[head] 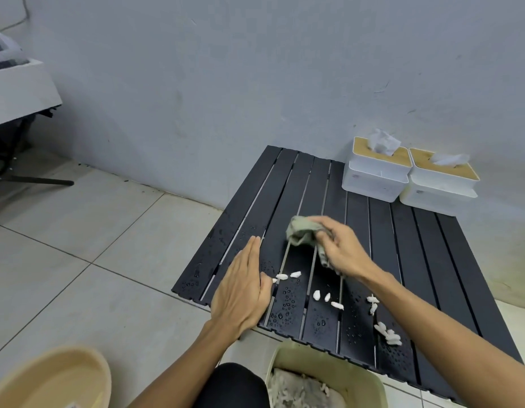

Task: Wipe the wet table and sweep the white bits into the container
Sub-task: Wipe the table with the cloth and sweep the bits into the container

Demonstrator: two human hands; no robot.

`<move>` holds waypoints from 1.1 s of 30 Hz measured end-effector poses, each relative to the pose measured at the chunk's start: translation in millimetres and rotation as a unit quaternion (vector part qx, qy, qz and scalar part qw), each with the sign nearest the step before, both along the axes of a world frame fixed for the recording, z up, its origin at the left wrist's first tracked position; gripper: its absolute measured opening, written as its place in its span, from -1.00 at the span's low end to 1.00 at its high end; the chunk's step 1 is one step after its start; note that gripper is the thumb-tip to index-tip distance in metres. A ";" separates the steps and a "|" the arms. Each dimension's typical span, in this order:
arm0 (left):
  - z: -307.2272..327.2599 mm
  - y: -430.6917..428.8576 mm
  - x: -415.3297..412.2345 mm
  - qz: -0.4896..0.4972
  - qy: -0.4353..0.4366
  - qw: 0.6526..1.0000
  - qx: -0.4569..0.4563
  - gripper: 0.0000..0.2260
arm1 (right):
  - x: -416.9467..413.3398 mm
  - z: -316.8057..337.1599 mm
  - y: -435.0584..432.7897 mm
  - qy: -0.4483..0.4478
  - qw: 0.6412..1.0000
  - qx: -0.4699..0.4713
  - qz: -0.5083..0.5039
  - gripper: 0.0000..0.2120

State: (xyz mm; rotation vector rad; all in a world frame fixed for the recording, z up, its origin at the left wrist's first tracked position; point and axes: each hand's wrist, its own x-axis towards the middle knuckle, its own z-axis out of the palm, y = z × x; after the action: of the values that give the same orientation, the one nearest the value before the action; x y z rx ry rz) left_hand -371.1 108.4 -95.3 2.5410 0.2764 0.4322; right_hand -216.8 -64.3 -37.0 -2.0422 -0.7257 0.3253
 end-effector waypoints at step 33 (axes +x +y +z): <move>5.4 77.1 -10.5 0.097 0.057 0.994 -0.002 -0.54 | 72.0 -33.6 159.1 -0.180 0.969 -0.137 -0.095 -0.69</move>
State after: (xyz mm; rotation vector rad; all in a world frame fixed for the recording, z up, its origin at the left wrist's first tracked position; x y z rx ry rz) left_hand -381.5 185.5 -89.9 2.5482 0.5689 0.3581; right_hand -144.8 94.8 -70.6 -2.4498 -0.7238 -0.0652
